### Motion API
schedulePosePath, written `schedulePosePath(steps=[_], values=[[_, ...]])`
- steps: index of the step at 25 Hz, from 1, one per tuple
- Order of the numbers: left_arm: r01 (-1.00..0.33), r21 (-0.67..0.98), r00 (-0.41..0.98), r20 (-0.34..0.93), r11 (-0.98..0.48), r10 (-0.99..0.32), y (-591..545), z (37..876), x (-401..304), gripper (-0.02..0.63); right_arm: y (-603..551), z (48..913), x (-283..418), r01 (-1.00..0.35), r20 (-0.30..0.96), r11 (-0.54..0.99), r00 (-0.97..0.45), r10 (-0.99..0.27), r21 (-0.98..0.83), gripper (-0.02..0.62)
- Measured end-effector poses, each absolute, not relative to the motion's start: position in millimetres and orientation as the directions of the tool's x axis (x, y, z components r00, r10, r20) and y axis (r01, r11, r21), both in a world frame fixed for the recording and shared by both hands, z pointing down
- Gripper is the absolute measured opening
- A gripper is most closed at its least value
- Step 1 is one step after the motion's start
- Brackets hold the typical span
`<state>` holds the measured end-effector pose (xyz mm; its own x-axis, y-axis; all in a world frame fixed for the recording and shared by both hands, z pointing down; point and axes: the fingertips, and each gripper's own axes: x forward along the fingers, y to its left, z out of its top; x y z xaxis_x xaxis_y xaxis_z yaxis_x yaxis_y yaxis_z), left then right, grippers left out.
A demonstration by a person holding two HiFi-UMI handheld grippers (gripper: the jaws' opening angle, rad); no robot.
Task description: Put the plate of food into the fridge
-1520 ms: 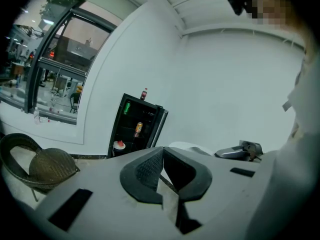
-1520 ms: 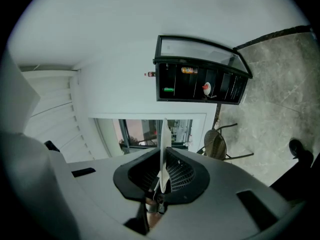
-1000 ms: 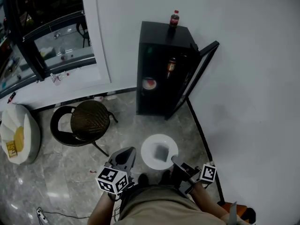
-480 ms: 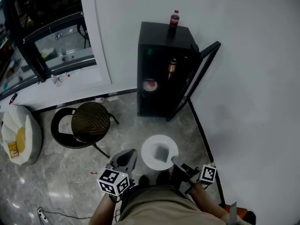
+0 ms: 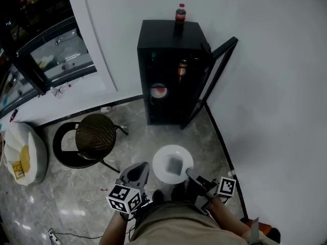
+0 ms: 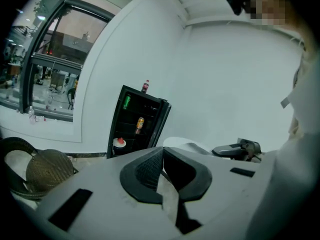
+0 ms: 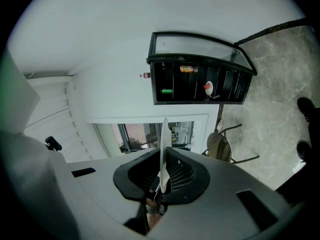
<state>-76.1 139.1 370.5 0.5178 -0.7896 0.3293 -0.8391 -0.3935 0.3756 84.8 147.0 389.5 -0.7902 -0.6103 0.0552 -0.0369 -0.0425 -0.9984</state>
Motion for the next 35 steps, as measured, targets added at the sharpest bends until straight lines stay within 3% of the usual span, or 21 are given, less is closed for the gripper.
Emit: schedulePosePath(steps=[35], values=[[-0.913,0.272,0.395,0.395,-0.305,-0.829,1.2,352.2,19.3,0.011,-10.5,407.8,184.1,-0.017,0.052,-0.070,-0.850,-0.525,-0.997,0.035]])
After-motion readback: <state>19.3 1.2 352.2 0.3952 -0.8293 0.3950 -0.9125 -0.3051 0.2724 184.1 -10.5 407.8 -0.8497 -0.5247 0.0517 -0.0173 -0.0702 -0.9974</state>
